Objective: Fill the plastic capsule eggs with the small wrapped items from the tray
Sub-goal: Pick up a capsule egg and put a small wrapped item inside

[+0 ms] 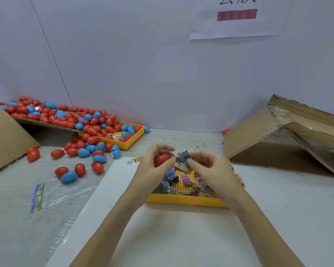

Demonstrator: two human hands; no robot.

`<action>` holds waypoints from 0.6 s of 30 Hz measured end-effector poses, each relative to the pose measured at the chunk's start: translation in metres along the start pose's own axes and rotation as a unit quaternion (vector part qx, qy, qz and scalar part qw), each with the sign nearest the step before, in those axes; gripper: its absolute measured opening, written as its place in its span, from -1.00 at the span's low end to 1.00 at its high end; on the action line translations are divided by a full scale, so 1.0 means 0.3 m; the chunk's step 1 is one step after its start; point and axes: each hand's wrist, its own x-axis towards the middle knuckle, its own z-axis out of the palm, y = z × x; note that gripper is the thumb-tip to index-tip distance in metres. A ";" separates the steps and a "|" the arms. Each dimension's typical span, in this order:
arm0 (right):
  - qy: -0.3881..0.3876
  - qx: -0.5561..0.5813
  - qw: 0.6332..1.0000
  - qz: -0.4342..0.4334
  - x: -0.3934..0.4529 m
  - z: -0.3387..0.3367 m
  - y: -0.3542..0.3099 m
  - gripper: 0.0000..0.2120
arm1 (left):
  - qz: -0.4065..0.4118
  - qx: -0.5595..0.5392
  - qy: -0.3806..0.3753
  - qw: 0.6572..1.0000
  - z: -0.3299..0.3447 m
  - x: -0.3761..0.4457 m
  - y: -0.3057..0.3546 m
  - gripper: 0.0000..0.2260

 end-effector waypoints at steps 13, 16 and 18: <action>-0.024 -0.125 0.991 -0.046 0.006 -0.014 0.009 -0.95 | 0.049 0.109 -0.013 0.993 0.016 -0.010 0.003 -0.90; -0.015 -0.083 0.996 -0.031 0.006 -0.016 0.008 -0.99 | 0.000 0.062 -0.027 0.998 0.016 -0.013 0.010 -0.88; -0.009 -0.014 1.000 0.005 0.002 -0.014 0.002 -0.94 | -0.024 0.031 -0.033 0.999 0.017 -0.017 0.016 -0.89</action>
